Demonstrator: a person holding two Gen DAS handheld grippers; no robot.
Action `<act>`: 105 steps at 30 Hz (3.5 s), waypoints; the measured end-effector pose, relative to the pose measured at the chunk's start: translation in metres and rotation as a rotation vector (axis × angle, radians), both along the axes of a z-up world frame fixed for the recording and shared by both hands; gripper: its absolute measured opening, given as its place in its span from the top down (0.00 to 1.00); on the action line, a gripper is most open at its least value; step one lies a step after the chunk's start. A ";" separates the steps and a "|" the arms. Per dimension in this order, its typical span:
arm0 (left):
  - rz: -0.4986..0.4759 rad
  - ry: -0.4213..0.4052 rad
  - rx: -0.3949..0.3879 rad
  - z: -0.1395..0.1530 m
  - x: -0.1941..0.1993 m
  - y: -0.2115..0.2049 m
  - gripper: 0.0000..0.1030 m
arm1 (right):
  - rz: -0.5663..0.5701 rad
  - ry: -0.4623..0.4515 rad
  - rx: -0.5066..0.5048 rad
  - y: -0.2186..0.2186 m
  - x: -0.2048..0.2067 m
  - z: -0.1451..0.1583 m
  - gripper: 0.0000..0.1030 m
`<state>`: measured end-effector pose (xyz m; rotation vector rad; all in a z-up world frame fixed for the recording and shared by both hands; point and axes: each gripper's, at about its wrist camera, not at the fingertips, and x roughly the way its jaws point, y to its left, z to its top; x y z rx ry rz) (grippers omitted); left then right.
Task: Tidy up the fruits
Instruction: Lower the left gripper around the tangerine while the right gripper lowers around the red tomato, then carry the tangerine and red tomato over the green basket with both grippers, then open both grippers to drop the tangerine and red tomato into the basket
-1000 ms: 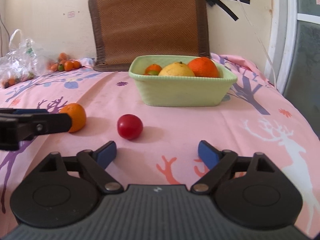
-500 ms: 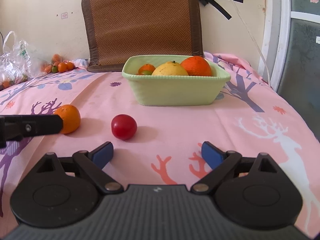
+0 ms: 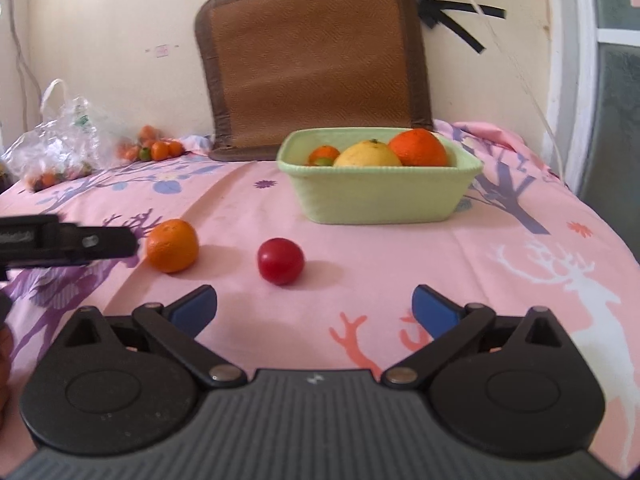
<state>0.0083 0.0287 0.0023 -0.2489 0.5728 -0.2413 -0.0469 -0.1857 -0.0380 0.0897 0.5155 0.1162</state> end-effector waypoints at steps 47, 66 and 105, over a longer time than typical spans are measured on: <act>-0.374 0.044 0.124 0.047 0.199 -0.121 0.60 | 0.004 -0.124 0.017 -0.054 0.131 0.031 0.69; -0.334 0.055 0.147 0.036 0.207 -0.120 0.60 | 0.008 -0.196 -0.067 -0.042 0.138 0.020 0.68; -0.161 -0.022 0.257 0.074 0.131 -0.119 0.14 | -0.095 -0.199 0.036 -0.056 0.117 0.025 0.51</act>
